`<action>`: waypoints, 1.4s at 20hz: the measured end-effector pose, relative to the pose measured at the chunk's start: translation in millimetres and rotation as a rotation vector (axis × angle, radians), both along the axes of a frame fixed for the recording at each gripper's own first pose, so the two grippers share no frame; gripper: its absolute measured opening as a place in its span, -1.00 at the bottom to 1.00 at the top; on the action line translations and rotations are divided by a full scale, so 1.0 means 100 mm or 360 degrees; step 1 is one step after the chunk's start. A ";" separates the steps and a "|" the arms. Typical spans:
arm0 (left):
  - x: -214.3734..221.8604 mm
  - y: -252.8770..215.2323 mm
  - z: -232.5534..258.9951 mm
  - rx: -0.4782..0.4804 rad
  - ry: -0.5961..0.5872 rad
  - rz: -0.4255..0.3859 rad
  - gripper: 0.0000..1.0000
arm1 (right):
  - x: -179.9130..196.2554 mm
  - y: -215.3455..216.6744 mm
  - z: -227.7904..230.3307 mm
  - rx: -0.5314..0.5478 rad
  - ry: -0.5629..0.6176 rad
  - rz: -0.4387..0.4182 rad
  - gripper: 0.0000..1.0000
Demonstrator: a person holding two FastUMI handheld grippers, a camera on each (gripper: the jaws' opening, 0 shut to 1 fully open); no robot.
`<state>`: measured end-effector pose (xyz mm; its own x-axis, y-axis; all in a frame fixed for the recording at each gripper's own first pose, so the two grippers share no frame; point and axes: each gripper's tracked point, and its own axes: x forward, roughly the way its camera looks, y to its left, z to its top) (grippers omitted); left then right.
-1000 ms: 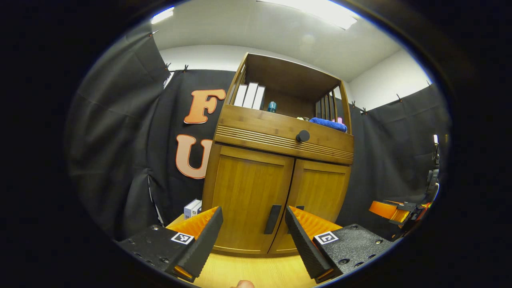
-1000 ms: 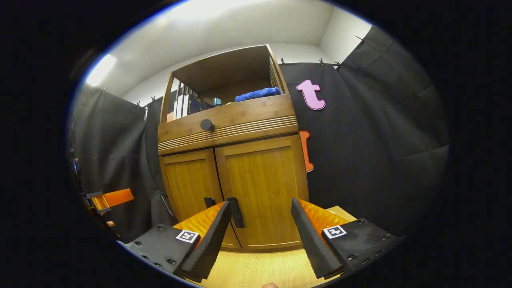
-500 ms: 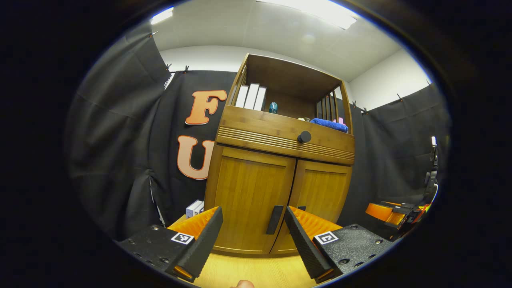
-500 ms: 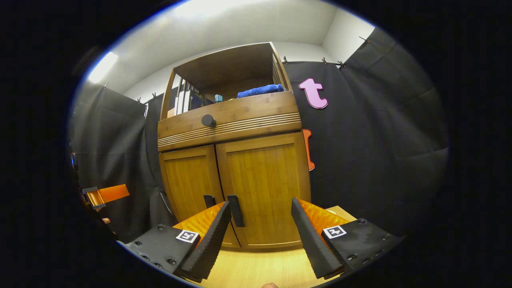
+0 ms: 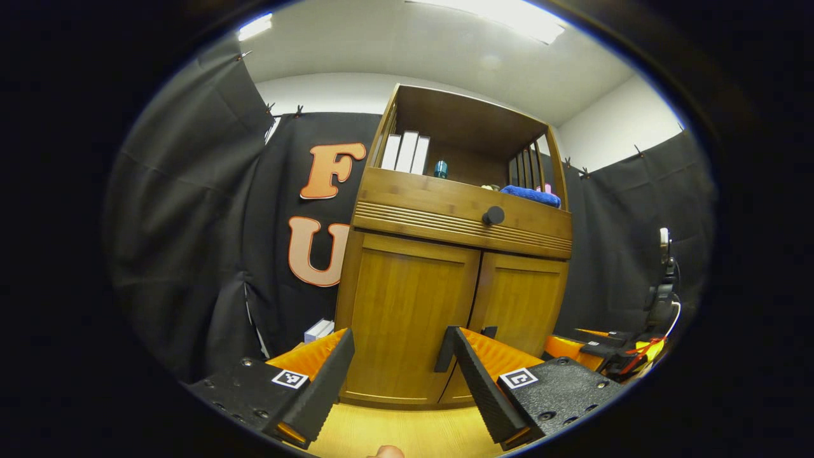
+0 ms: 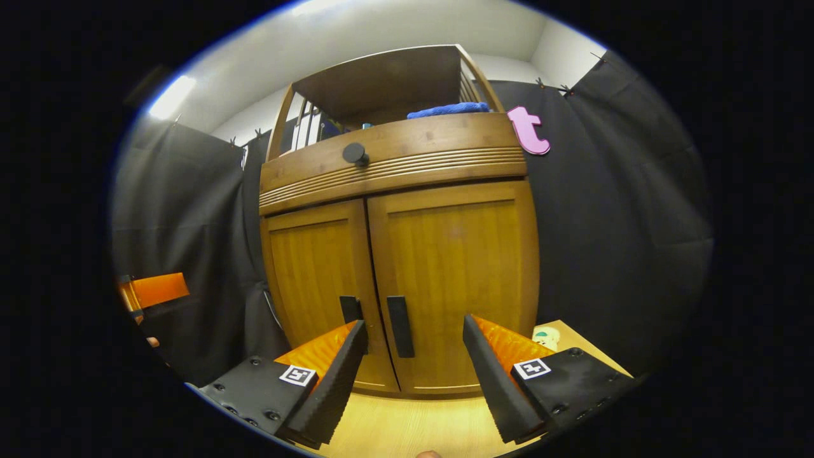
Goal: Open the right door of the double-door shoe cabinet with the right hand, and open the left door with the left hand.
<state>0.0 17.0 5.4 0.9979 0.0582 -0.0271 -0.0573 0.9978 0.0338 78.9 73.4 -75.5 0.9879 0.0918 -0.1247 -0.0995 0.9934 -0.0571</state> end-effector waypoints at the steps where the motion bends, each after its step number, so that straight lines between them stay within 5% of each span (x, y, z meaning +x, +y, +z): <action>1: 0.01 0.04 -0.01 0.0005 0.0008 0.0005 0.89 | 0.09 0.05 -0.07 -0.0004 0.0011 0.0004 0.95; 4: 0.02 0.14 -0.05 0.0030 0.0026 0.0022 0.89 | 0.40 0.11 -0.30 -0.0016 0.0043 -0.0009 0.95; 5: 0.03 0.17 -0.06 0.0038 0.0032 0.0025 0.89 | 0.46 0.10 -0.38 -0.0016 0.0045 -0.0020 0.77; 7: 0.02 0.22 -0.08 0.0049 0.0039 0.0030 0.89 | 0.67 0.08 -0.49 -0.0023 0.0041 -0.0050 0.95; 9: 0.03 0.26 -0.09 0.0060 0.0040 0.0032 0.89 | 0.85 0.09 -0.58 -0.0023 0.0050 -0.0073 0.95; 10: 0.02 0.27 -0.10 0.0067 0.0038 0.0032 0.89 | 0.90 0.07 -0.64 -0.0017 0.0060 -0.0080 0.77; 12: 0.02 0.30 -0.10 0.0074 0.0033 0.0030 0.89 | 1.06 0.09 -0.72 -0.0007 0.0063 -0.0083 0.95; 14: 0.03 0.32 -0.10 0.0079 0.0028 0.0027 0.89 | 1.19 0.11 -0.75 -0.0018 0.0043 -0.0095 0.95; 15: 0.04 0.33 -0.11 0.0083 0.0028 0.0026 0.88 | 1.23 0.10 -0.77 -0.0032 0.0028 -0.0101 0.77; 18: 0.04 0.36 -0.15 0.0079 0.0036 0.0017 0.89 | 1.33 0.07 -0.82 -0.0059 0.0028 -0.0125 0.91; 22: 0.09 0.43 -0.19 0.0080 0.0039 0.0027 0.89 | 1.41 0.07 -0.90 -0.0087 0.0049 -0.0137 0.38; 25: 0.11 0.47 -0.20 0.0085 0.0043 0.0039 0.89 | 1.46 0.11 -0.92 -0.0087 0.0059 -0.0128 0.46; 28: 0.11 0.48 -0.20 0.0088 0.0037 0.0041 0.83 | 1.50 0.09 -0.97 -0.0102 0.0076 -0.0152 -0.07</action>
<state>10.8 65.4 -14.7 0.9952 0.0861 -0.0460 -0.0817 0.9926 0.0902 228.7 82.3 -172.6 0.9846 -0.0120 -0.1741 -0.0088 0.9930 -0.1181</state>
